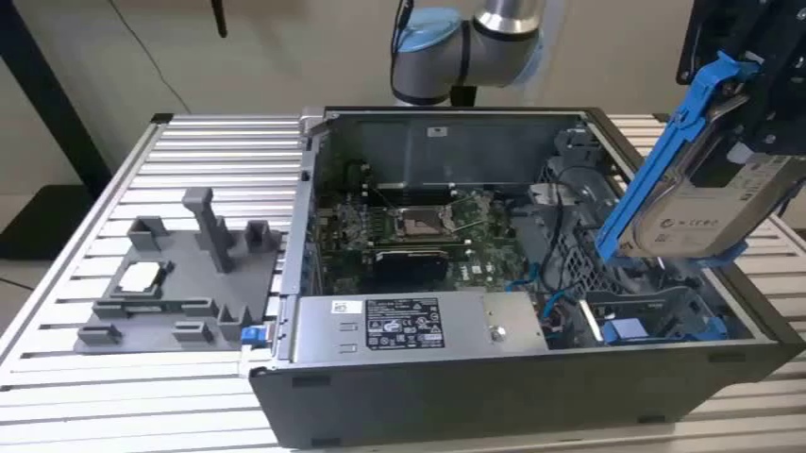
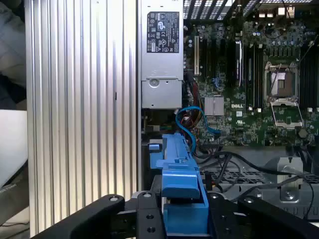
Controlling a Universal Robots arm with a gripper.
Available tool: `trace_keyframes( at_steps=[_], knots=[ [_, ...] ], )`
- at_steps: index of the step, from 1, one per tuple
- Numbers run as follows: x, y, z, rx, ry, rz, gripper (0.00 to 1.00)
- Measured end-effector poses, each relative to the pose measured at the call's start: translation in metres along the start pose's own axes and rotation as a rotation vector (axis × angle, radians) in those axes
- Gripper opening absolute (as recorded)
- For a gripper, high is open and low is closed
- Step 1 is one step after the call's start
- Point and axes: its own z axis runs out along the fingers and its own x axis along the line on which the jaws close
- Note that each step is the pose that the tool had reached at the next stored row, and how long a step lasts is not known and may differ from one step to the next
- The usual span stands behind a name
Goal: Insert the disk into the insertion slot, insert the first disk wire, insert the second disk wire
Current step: 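Insert the disk into the insertion slot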
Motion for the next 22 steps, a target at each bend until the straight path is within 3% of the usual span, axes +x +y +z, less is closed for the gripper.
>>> trace_keyframes(
  at_steps=[13,22],
  knots=[
    [0.0,-0.0002,0.0001,0.0,-0.0001,0.0,0.33],
    [-0.0035,-0.0044,0.011,0.0015,-0.0001,0.0,0.33]
  ],
)
